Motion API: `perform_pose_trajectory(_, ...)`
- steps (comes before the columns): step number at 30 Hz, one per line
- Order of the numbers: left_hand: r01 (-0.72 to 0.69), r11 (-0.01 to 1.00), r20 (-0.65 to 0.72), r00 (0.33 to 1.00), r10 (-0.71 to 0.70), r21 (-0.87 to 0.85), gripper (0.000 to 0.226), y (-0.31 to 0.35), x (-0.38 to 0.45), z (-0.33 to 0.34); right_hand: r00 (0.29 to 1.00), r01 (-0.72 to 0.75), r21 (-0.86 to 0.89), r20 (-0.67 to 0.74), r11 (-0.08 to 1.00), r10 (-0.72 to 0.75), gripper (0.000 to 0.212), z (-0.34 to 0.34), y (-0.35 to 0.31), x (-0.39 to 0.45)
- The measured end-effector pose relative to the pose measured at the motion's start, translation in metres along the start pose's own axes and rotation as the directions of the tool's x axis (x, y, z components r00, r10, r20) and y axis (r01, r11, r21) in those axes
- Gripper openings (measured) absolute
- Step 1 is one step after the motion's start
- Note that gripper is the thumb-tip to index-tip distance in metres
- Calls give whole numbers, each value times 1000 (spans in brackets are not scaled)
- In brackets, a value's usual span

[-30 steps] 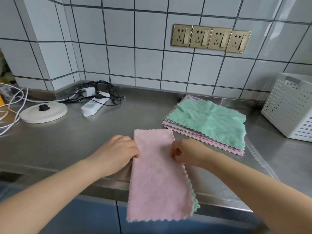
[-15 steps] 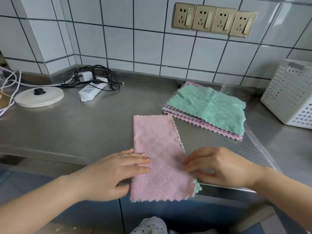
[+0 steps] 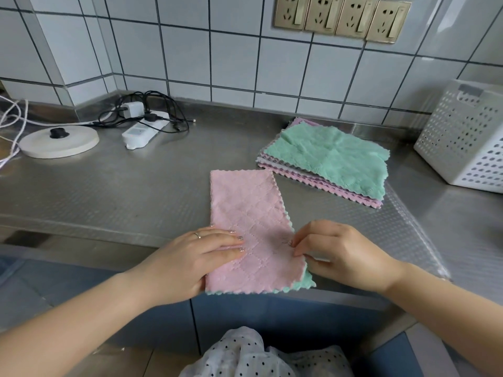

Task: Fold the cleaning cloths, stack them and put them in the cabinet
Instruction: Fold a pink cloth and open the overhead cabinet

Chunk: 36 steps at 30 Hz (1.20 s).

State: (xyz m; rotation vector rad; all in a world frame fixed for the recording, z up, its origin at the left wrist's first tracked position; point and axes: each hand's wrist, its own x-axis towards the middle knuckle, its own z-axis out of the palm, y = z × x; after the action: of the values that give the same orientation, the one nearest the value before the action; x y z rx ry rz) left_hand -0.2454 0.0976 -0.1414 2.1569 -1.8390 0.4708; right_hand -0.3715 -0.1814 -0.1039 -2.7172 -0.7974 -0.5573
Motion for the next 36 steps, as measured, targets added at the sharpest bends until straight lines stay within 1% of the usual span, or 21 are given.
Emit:
perform_pose_trajectory(3, -51, 999, -60, 997, 52, 7, 57, 5, -1, -3, 995, -99, 134, -8, 986, 101, 15, -2, -4, 0)
perform_pose_trajectory(5, -119, 993, -131, 984, 120, 15, 45, 12, -3, -7, 989, -145, 176, 8, 974, 146, 17, -3, -5, 0)
perform_pose_trajectory(7, -180, 984, -184, 966, 180, 13, 39, 21, -4, -11, 981, -193, 195, 10, 962, 195, 20, -1, -4, -2)
perform_pose_trajectory(9, -240, 968, -187, 950, 249, 67, 32, 25, -6, -12, 970, -236, 203, 1, 950, 241, 25, 0, -2, -3)
perform_pose_trajectory(10, -248, 965, -183, 948, 261, 88, 29, 24, -6, -10, 967, -249, 200, -1, 948, 255, 27, 0, -1, -3)
perform_pose_trajectory(11, -229, 970, -181, 954, 241, 83, 27, 23, -8, -9, 966, -253, 202, -1, 946, 259, 28, 0, -2, -3)
perform_pose_trajectory(13, -161, 986, -182, 969, 168, 51, 26, 19, -12, -7, 971, -235, 210, -1, 949, 241, 24, -1, -3, -4)
perform_pose_trajectory(16, -108, 994, -186, 976, 111, 27, 20, 19, -16, -8, 975, -216, 202, -1, 955, 221, 22, -1, -4, -4)
perform_pose_trajectory(18, -123, 992, -189, 974, 125, 24, 23, 22, -16, -11, 980, -195, 181, 1, 964, 198, 22, -1, -3, -4)
perform_pose_trajectory(21, -183, 982, -185, 965, 187, 39, 19, 24, -15, -16, 988, -157, 171, 19, 973, 156, 9, -1, -3, -7)
perform_pose_trajectory(23, -215, 976, -176, 960, 217, 33, 13, 25, -15, -15, 989, -149, 156, 41, 976, 145, 15, -2, -2, -11)
perform_pose_trajectory(26, -227, 974, -156, 961, 227, 20, 14, 24, -17, -11, 992, -108, 79, 75, 991, 102, 10, -1, -2, -14)
perform_pose_trajectory(27, -225, 974, -159, 961, 225, 17, 12, 22, -17, -10, 993, -90, 47, 76, 995, 86, 13, 0, -2, -14)
perform_pose_trajectory(28, -221, 975, -156, 963, 221, 16, 13, 21, -18, -9, 995, -66, 10, 76, 998, 65, 18, 1, -2, -14)
perform_pose_trajectory(29, -217, 976, -143, 965, 218, 21, 22, 20, -17, -9, 996, -38, -27, 77, 999, 40, 23, 1, -1, -15)
perform_pose_trajectory(31, -197, 978, -86, 976, 202, 69, 48, 15, -16, -7, 996, 10, -99, 89, 995, -1, 35, 0, 0, -17)
perform_pose_trajectory(33, -125, 979, -20, 991, 129, 159, 69, 9, -10, -4, 994, 29, -181, 113, 983, -8, 48, 0, 0, -17)
perform_pose_trajectory(34, -81, 976, 3, 997, 82, 201, 75, 6, -6, -3, 992, 36, -215, 123, 976, -10, 53, 1, 0, -17)
perform_pose_trajectory(36, -42, 965, 33, 999, 34, 259, 76, 3, 2, 1, 988, 61, -258, 155, 964, -22, 61, 6, 1, -15)
